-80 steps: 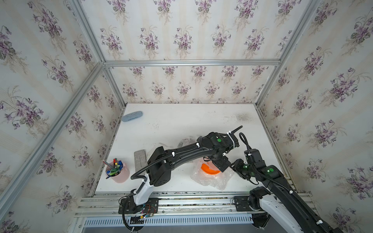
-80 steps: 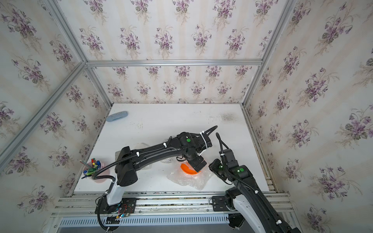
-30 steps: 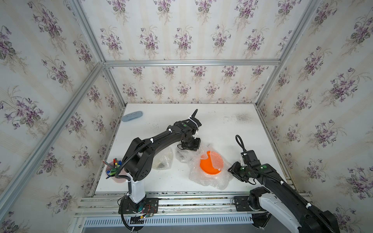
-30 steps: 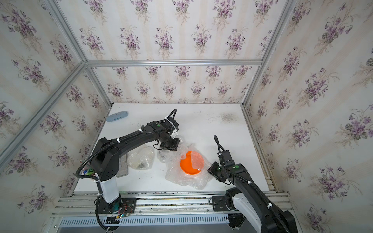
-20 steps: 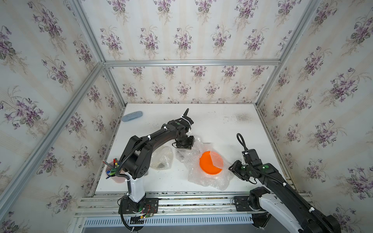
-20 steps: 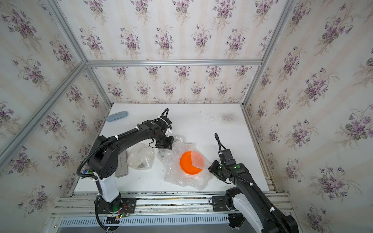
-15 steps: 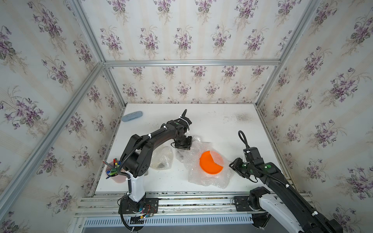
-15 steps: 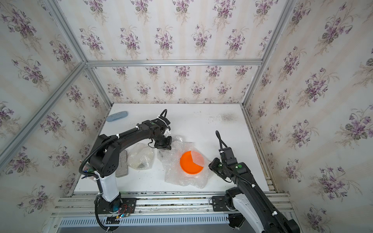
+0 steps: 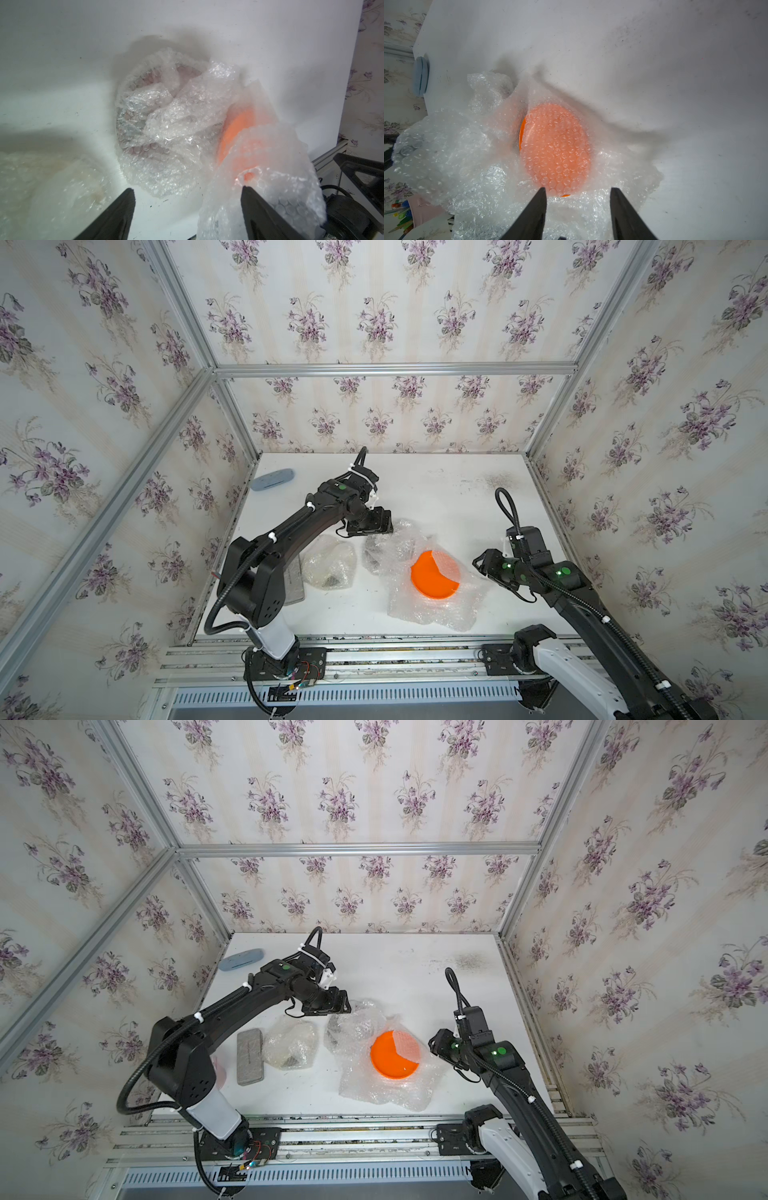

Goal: Unpack dinner plates from bubble wrap
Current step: Unwrap the bubble wrap at the center of the board.

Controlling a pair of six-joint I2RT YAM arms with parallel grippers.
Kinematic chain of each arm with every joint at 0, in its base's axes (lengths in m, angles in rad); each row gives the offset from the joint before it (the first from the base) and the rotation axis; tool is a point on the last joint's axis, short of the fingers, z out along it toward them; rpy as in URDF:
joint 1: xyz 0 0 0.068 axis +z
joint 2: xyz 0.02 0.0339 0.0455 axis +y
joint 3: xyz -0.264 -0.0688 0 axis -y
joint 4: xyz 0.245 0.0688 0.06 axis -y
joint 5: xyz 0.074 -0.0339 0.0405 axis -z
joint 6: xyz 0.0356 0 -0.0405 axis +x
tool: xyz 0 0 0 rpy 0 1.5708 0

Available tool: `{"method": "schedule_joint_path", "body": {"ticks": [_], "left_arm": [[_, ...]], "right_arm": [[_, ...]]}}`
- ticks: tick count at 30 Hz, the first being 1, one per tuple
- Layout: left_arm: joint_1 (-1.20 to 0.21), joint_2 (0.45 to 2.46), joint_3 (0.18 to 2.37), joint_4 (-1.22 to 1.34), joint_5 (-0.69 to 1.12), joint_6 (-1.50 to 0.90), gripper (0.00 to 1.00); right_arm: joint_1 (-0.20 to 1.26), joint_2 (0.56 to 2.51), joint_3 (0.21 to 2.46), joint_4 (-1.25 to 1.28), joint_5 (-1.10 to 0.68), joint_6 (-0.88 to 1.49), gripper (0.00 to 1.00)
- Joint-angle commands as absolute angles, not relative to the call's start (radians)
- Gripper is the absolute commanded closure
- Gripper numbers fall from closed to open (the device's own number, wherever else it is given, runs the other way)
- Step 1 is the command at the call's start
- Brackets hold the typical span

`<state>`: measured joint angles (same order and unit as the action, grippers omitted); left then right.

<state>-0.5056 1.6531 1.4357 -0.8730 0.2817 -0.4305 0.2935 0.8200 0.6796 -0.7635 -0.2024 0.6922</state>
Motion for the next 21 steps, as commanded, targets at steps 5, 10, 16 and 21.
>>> {"method": "schedule_joint_path", "body": {"ticks": [5,10,16,21], "left_arm": [[-0.626,1.541,1.509,-1.006,0.256,-0.499,0.13],[-0.834,1.644,1.565,-0.960,0.255,-0.601,0.13],[-0.882,1.692,1.438,-0.819,0.273,-0.668,0.13],[-0.866,1.691,1.354,-0.818,0.220,-0.627,0.14]], "right_arm": [[0.293,0.834,0.726,-0.784,-0.266,0.599,0.48],[0.293,0.863,0.689,-0.690,-0.344,0.609,0.50],[0.293,0.842,0.647,-0.634,-0.388,0.644,0.57],[0.315,0.813,0.592,-0.561,-0.472,0.702,0.65]]}}
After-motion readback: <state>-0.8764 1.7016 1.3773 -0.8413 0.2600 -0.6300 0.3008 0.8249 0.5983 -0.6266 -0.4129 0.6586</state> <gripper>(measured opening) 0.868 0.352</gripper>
